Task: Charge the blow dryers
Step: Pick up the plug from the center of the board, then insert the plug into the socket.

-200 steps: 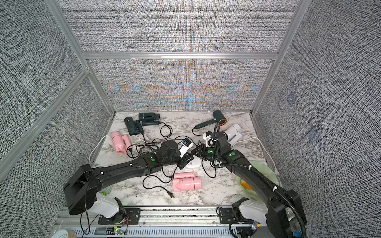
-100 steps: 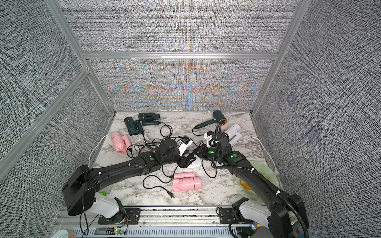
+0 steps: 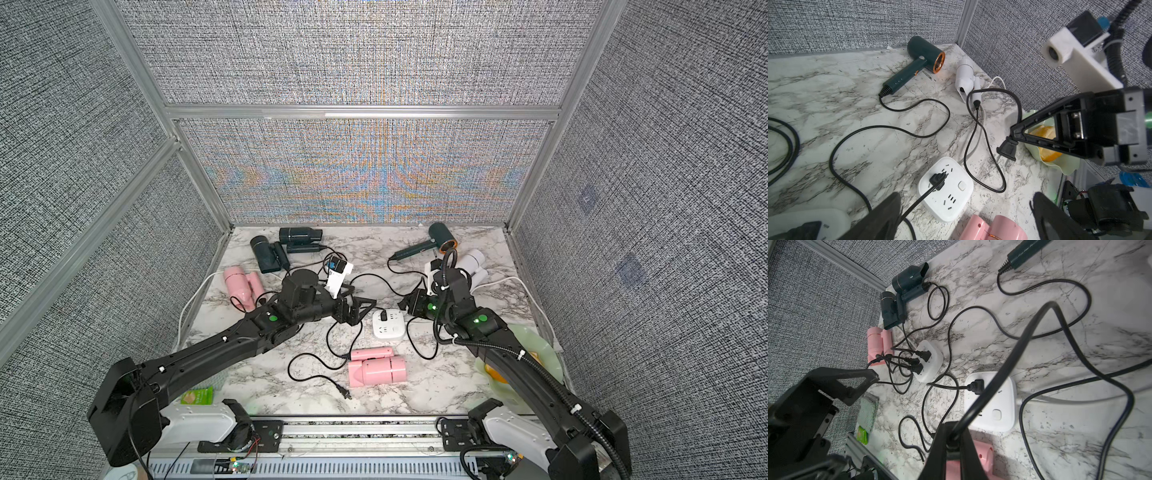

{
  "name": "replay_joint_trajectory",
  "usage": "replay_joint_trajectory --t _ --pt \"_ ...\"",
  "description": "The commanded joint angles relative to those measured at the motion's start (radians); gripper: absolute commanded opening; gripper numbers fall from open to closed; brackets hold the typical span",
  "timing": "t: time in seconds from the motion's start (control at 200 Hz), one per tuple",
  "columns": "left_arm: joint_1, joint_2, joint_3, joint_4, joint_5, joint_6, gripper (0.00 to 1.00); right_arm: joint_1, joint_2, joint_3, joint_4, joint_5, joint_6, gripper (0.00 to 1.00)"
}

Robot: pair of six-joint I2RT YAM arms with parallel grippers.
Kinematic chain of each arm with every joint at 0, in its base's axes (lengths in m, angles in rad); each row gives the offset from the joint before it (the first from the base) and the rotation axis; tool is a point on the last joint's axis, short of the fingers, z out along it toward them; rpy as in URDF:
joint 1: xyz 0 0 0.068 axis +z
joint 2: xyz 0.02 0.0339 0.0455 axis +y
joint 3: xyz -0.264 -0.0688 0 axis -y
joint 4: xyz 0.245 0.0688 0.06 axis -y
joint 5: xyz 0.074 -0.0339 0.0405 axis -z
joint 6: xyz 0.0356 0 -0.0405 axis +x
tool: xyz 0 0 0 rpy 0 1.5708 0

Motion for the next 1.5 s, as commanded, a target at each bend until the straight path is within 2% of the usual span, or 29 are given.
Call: replay_joint_trajectory --t 0.0,0.075,0.205,0.295,0.37,0.615,0.975,1.496 --pt "0.043 0.006 -0.003 0.014 0.114 -0.057 0.99 0.006 -0.005 -0.014 0.013 0.059 -0.062 0.06" --pt "0.051 0.025 0.004 -0.015 0.142 -0.073 0.96 0.020 -0.003 -0.035 0.031 0.082 -0.075 0.06" --pt "0.052 0.077 0.017 -0.103 0.176 -0.091 0.82 0.043 0.021 -0.080 0.084 0.109 -0.095 0.06" --pt "0.050 0.064 -0.030 -0.085 0.191 -0.118 0.72 0.068 0.056 -0.089 0.110 0.143 -0.110 0.05" --pt "0.051 0.037 -0.061 -0.084 0.177 -0.129 0.68 0.091 0.088 -0.092 0.136 0.169 -0.114 0.05" --pt "0.045 0.063 -0.078 -0.102 0.263 -0.157 0.67 0.126 0.165 -0.106 0.254 0.215 -0.154 0.04" --pt "0.041 0.141 -0.096 0.015 0.264 -0.200 0.67 0.141 0.236 -0.182 0.434 0.306 -0.173 0.02" --pt "0.022 0.222 -0.135 0.185 0.262 -0.261 0.67 0.216 0.340 -0.210 0.550 0.508 -0.141 0.02"
